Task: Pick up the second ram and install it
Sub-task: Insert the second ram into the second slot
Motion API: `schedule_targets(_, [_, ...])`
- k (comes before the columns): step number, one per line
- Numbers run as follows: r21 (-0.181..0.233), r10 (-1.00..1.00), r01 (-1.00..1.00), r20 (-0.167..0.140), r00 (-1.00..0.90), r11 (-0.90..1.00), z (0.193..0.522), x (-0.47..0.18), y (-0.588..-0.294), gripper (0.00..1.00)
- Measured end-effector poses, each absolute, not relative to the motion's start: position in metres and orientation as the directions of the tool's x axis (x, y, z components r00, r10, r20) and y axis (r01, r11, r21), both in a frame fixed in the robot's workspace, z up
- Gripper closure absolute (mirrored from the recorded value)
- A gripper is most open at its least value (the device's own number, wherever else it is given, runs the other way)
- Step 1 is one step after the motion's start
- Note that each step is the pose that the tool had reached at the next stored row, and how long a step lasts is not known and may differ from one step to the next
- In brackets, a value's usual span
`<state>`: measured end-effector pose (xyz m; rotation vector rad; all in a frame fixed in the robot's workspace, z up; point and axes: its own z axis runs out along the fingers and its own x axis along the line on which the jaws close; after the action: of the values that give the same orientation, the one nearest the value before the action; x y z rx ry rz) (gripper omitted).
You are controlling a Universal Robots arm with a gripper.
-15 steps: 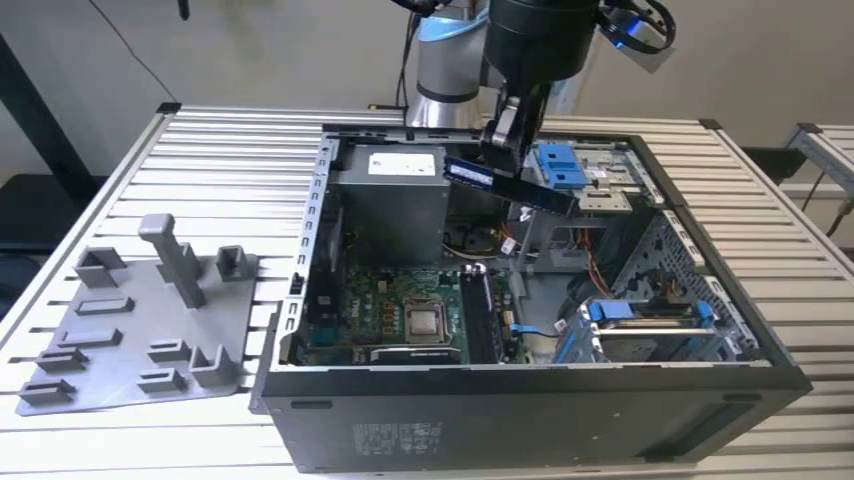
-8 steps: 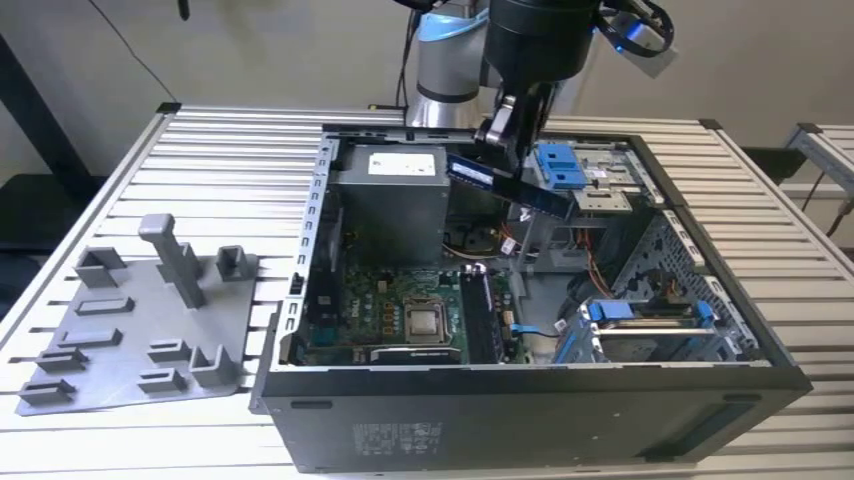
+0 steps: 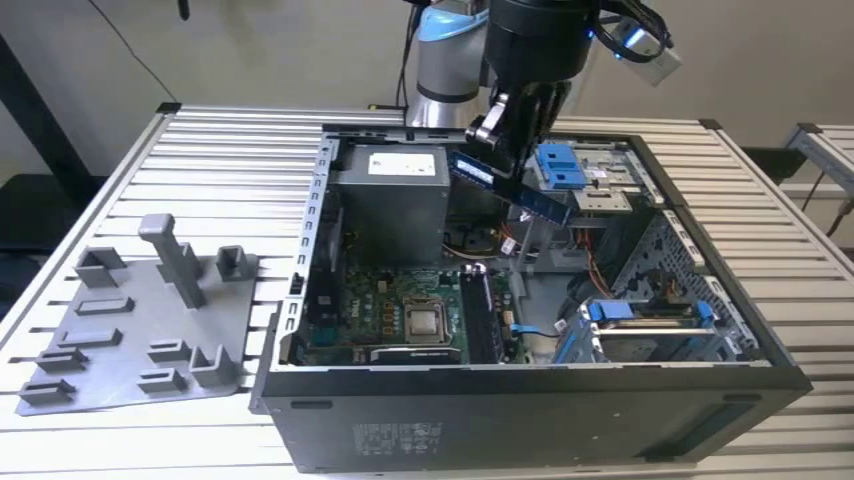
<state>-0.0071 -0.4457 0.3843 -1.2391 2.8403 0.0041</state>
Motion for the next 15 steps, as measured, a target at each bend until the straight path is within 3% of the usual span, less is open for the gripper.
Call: schedule_targets(15, [-0.015,-0.527,-0.527,-0.040,-0.849,0.850,0.3835,-0.0071,-0.4457,0.86])
